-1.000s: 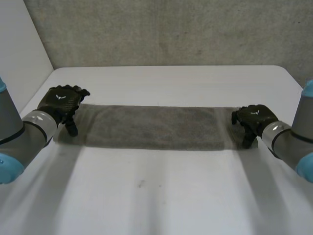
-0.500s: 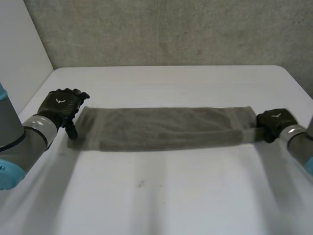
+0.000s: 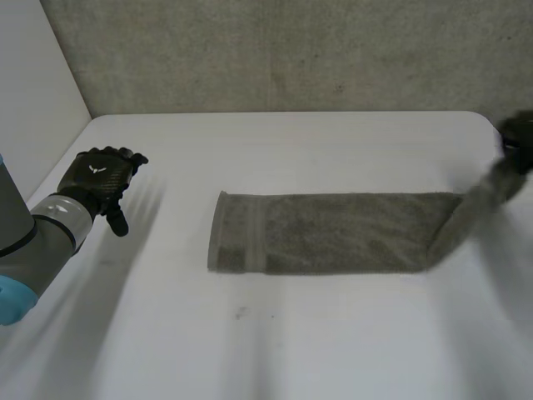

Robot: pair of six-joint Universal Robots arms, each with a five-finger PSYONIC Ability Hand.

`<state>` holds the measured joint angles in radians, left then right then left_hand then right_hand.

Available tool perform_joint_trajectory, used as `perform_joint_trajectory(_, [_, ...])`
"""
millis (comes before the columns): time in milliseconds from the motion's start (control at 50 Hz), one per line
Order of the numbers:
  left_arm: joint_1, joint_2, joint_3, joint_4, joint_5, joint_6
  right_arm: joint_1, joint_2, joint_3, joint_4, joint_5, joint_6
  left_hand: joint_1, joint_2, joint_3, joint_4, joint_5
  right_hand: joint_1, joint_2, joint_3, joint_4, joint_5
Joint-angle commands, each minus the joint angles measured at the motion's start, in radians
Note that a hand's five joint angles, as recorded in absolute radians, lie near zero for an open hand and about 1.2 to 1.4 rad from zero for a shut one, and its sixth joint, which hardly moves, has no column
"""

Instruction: Fold the towel.

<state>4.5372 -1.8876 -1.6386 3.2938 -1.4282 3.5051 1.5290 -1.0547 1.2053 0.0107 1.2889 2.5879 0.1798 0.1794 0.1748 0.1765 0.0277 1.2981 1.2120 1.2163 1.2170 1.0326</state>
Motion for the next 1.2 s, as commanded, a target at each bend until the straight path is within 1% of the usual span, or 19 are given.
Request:
perform_joint_trajectory(20, [0.005, 0.002, -0.001, 0.000, 0.000, -0.001, 0.383, 0.105, -0.202, 0.038, 0.023, 0.061, 0.004, 0.005, 0.009, 0.008, -0.018, 0.098, 0.184, 0.180, 0.179, 0.189])
perform_joint_trajectory(40, [0.008, 0.005, -0.001, 0.000, 0.000, -0.001, 0.464, 0.140, -0.246, 0.038, 0.027, 0.078, 0.004, 0.005, 0.009, 0.008, -0.018, 0.098, 0.184, 0.180, 0.179, 0.189])
perform_joint_trajectory(200, [0.010, 0.012, -0.004, 0.000, 0.000, -0.003, 0.723, 0.327, -0.424, 0.045, 0.030, 0.136, 0.001, 0.002, 0.006, 0.005, -0.021, 0.098, 0.184, 0.180, 0.179, 0.189])
perform_joint_trajectory(360, [0.010, 0.010, -0.006, 0.001, 0.000, -0.002, 0.812, 0.476, -0.480, 0.089, 0.021, 0.133, 0.001, 0.002, 0.006, 0.005, -0.021, 0.098, 0.184, 0.180, 0.179, 0.189])
perform_joint_trajectory(440, [0.011, 0.010, -0.007, 0.001, 0.000, -0.003, 0.826, 0.489, -0.478, 0.121, 0.012, 0.138, 0.001, 0.002, 0.006, 0.005, -0.021, 0.098, 0.184, 0.180, 0.179, 0.189])
perform_joint_trajectory(460, [0.011, 0.010, -0.007, 0.001, 0.000, -0.003, 0.826, 0.484, -0.472, 0.136, 0.006, 0.141, 0.001, 0.002, 0.006, 0.005, -0.021, -0.136, -0.050, -0.054, -0.055, -0.045])
perform_joint_trajectory(480, [0.011, 0.010, -0.007, 0.001, 0.000, -0.003, 0.826, 0.484, -0.472, 0.137, 0.006, 0.141, 0.001, 0.002, 0.006, 0.005, -0.021, -0.139, -0.052, -0.057, -0.057, -0.048])
perform_joint_trajectory(500, [0.011, 0.010, -0.006, 0.001, 0.000, -0.003, 0.824, 0.470, -0.467, 0.152, 0.007, 0.147, 0.001, 0.002, 0.006, 0.005, -0.021, -0.787, -0.701, -0.705, -0.706, -0.696])
perform_joint_trajectory(520, [0.010, 0.008, -0.006, 0.001, 0.000, -0.003, 0.820, 0.447, -0.458, 0.163, 0.012, 0.150, 0.001, 0.002, 0.006, 0.005, -0.021, -1.124, -1.037, -1.042, -1.042, -1.033])
perform_joint_trajectory(600, [0.006, 0.008, -0.004, 0.001, 0.000, -0.003, 0.809, 0.377, -0.415, 0.172, 0.016, 0.172, 0.001, 0.002, 0.006, 0.005, -0.021, -1.124, -1.037, -1.042, -1.042, -1.033])
perform_joint_trajectory(700, [-0.007, 0.008, -0.004, 0.018, 0.000, -0.003, 0.685, 0.239, -0.291, 0.169, 0.015, 0.230, 0.001, 0.002, 0.006, 0.005, -0.021, -1.124, -1.037, -1.042, -1.042, -1.033])
perform_joint_trajectory(800, [-0.020, 0.008, -0.006, 0.021, -0.001, -0.003, 0.541, 0.069, -0.040, 0.151, 0.012, 0.296, 0.001, 0.002, 0.006, 0.005, -0.021, -1.124, -1.037, -1.042, -1.042, -1.033])
perform_joint_trajectory(980, [-0.027, -0.001, -0.004, 0.023, 0.000, -0.001, 0.396, -0.011, 0.292, -0.014, 0.018, 0.271, -0.002, -0.001, 0.003, 0.002, -0.024, -1.124, -1.037, -1.042, -1.042, -1.033])
perform_joint_trajectory(1020, [-0.027, -0.002, -0.004, 0.023, 0.000, -0.003, 0.361, -0.011, 0.380, -0.093, 0.020, 0.230, -0.002, -0.001, 0.003, 0.002, -0.024, -0.898, -0.812, -0.816, -0.817, -0.807])
perform_joint_trajectory(1040, [-0.027, -0.004, -0.006, 0.023, 0.000, -0.003, 0.361, -0.011, 0.381, -0.094, 0.020, 0.230, -0.002, -0.001, 0.003, 0.002, -0.024, -0.896, -0.810, -0.814, -0.815, -0.805])
perform_joint_trajectory(1100, [-0.032, -0.004, -0.007, 0.023, 0.000, -0.003, 0.327, 0.004, 0.447, -0.155, 0.016, 0.157, -0.002, -0.001, 0.003, 0.002, -0.024, -0.340, -0.254, -0.258, -0.259, -0.249])
perform_joint_trajectory(1120, [-0.032, -0.004, -0.007, 0.023, 0.000, -0.003, 0.327, 0.004, 0.447, -0.155, 0.016, 0.156, -0.002, -0.001, 0.003, 0.002, -0.024, -0.338, -0.252, -0.256, -0.257, -0.247])
perform_joint_trajectory(1160, [-0.032, -0.002, -0.007, 0.021, -0.001, -0.003, 0.323, 0.022, 0.435, -0.161, 0.016, 0.132, -0.002, -0.001, 0.003, 0.002, -0.024, 0.076, 0.162, 0.158, 0.157, 0.167])
perform_joint_trajectory(1200, [-0.032, -0.001, -0.009, 0.021, -0.001, -0.003, 0.327, 0.022, 0.416, -0.164, 0.020, 0.138, -0.002, -0.001, 0.003, 0.002, -0.024, 0.098, 0.184, 0.180, 0.179, 0.189])
